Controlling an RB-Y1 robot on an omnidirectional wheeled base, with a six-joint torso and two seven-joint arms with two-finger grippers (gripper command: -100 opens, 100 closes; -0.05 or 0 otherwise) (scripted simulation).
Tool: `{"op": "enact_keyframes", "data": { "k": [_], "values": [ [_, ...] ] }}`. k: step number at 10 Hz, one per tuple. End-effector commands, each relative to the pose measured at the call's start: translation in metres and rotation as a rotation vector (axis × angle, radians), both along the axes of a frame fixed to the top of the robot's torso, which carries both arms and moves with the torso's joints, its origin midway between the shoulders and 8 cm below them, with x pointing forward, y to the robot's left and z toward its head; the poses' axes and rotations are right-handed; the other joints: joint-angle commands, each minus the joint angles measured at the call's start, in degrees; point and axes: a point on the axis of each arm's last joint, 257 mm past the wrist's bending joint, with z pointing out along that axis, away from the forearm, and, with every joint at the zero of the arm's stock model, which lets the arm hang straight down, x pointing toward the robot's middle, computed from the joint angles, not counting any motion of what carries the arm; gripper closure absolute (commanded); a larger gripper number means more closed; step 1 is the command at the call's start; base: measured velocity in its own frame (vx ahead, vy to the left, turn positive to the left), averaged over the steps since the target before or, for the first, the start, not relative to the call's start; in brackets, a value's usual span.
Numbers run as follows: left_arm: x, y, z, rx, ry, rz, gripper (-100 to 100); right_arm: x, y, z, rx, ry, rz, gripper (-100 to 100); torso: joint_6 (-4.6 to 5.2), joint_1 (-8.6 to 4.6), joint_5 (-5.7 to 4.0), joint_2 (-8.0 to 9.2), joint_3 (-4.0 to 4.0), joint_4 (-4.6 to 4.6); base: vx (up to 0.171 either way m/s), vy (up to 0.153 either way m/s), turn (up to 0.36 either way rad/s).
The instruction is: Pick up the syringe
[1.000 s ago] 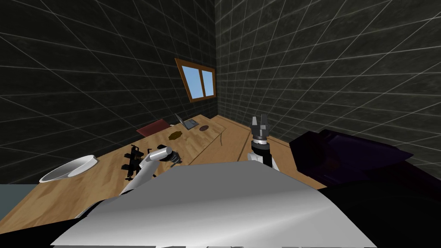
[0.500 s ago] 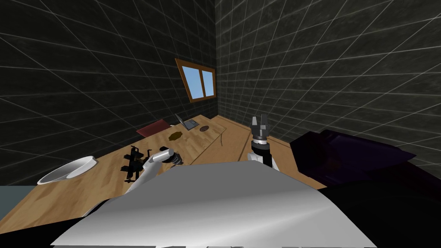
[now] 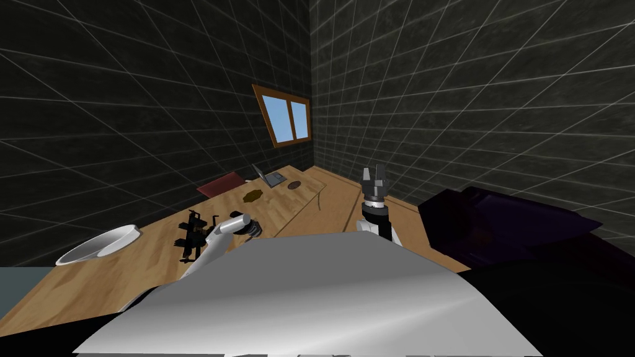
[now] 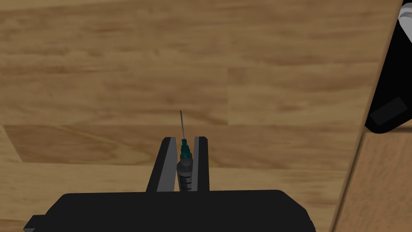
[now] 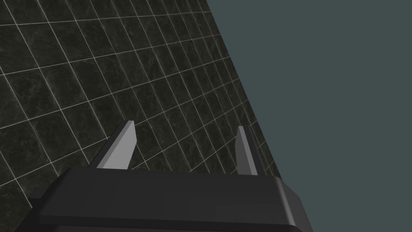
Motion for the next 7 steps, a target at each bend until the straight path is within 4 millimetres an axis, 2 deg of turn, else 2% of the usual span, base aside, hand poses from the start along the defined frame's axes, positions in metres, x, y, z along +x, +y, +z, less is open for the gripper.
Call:
{"op": "enact_keyframes", "data": {
  "k": [1,2,3,5,6,7],
  "values": [
    [0.000,0.000,0.000,0.000,0.000,0.000,100,0.000,0.000,0.000,0.000,0.000,0.000,0,0.00,0.00,0.00,0.00,0.00,0.00,0.000,0.000,0.000],
    [0.000,0.000,0.000,0.000,0.000,0.000,0,0.000,0.000,0.000,0.000,0.000,0.000,0,0.00,0.00,0.00,0.00,0.00,0.00,0.000,0.000,0.000],
    [0.005,0.006,0.012,0.002,-0.003,-0.001,100,0.000,0.000,0.000,0.000,0.000,0.000,0,0.00,0.00,0.00,0.00,0.00,0.00,-0.024,-0.018,-0.004],
    [0.007,0.009,0.022,0.002,-0.003,-0.001,100,0.000,0.000,0.000,0.000,0.000,0.000,0,0.00,-0.08,-0.03,0.11,0.07,0.03,-0.031,-0.022,0.000],
    [0.006,0.008,0.019,0.004,-0.005,-0.002,100,0.000,0.000,0.000,0.000,0.000,0.000,0,-0.02,-0.11,-0.05,0.14,0.09,0.04,-0.015,-0.011,0.003],
    [0.006,0.008,0.020,0.003,-0.004,-0.001,0,0.000,0.000,0.000,0.000,0.000,0.000,0,-0.01,-0.07,-0.01,0.10,0.06,0.02,0.000,0.000,0.000]
  ]
}}
